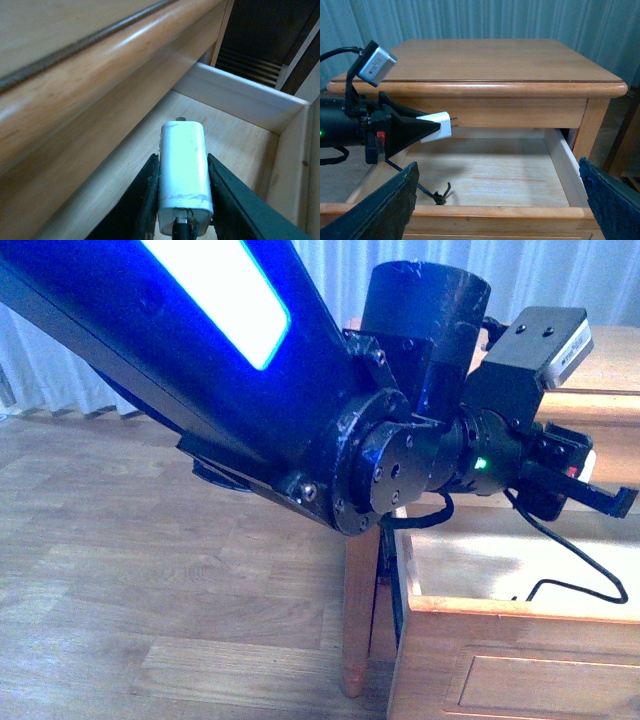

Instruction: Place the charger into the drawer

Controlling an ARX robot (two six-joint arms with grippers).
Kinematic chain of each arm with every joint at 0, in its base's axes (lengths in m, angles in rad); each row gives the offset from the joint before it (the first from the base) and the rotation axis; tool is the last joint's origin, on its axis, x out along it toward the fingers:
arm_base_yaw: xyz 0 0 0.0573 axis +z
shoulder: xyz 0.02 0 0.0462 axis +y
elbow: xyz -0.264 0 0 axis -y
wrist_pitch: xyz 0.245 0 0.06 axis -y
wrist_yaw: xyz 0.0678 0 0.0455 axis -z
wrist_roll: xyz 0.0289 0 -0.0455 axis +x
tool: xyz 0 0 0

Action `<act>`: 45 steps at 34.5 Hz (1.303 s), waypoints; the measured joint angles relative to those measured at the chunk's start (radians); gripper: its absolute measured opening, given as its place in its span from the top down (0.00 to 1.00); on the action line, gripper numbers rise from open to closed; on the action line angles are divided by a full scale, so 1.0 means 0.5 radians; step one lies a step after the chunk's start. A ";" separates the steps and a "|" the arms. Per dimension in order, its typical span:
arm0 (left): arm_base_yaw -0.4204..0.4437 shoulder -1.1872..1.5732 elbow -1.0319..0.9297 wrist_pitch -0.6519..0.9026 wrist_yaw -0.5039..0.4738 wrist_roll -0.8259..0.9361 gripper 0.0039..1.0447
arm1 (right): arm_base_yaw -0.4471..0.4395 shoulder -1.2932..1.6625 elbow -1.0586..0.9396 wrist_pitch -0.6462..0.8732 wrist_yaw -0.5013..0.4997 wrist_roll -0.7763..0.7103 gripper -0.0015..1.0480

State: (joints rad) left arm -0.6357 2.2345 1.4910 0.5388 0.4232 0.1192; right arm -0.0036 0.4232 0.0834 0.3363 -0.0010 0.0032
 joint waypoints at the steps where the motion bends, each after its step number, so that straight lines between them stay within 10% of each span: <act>1: -0.002 0.013 0.005 0.000 -0.009 0.000 0.68 | -0.001 0.000 0.000 0.000 0.000 0.000 0.09; 14: 0.046 -0.259 -0.192 0.105 -0.189 -0.027 0.04 | -0.001 0.000 0.000 0.000 0.000 0.000 0.09; 45: 0.782 -2.705 -2.077 -0.239 -0.998 -0.275 0.06 | 0.000 0.000 0.000 0.000 0.000 0.000 0.09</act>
State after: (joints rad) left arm -0.2447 0.8818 0.4526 0.4194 -0.0757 -0.0185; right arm -0.0036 0.4232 0.0834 0.3363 -0.0010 0.0032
